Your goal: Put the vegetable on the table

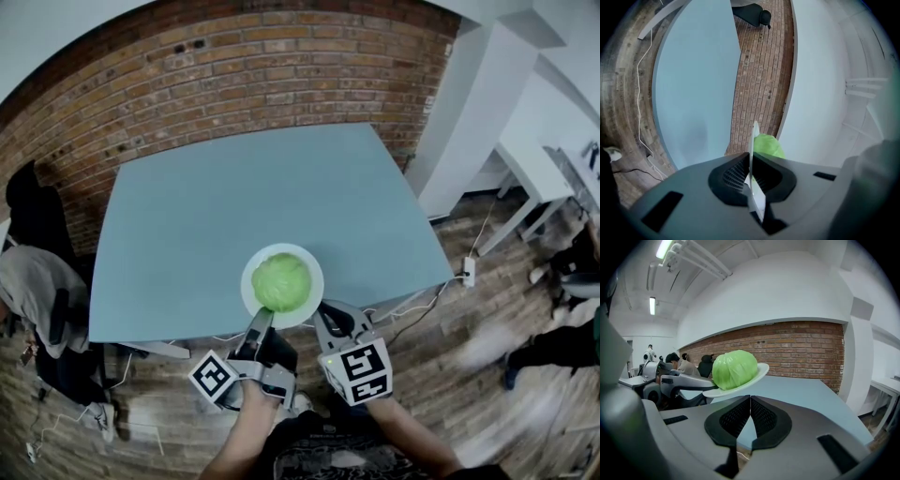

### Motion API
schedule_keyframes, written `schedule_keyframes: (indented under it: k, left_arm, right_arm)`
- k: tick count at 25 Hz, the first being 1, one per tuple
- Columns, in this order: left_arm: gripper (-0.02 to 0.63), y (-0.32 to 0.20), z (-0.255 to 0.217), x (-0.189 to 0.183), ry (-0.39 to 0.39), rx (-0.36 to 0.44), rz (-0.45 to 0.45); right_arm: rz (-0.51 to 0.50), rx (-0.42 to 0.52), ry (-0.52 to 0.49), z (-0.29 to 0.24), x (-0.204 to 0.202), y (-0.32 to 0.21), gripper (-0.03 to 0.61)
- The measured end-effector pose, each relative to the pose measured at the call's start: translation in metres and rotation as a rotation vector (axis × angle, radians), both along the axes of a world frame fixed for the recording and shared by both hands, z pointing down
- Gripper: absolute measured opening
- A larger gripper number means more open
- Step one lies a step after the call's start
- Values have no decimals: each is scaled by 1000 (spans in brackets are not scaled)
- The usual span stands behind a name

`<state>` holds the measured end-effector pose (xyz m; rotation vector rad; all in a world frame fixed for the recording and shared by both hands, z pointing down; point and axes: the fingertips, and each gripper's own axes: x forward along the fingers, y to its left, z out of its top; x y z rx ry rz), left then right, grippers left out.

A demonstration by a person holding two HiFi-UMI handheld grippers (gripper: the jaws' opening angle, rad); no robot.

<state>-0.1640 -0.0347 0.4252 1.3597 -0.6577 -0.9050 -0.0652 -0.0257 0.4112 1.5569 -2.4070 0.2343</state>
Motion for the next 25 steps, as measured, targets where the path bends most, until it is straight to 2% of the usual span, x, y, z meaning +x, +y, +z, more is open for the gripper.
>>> schedule_keyframes:
  k: [7, 25]
  left_arm:
    - [12, -15, 3, 8, -17, -3, -1]
    - [14, -77, 14, 40, -58, -28, -75]
  right_arm:
    - [7, 1, -17, 4, 12, -17, 9]
    - [-56, -10, -36, 9, 51, -88, 9]
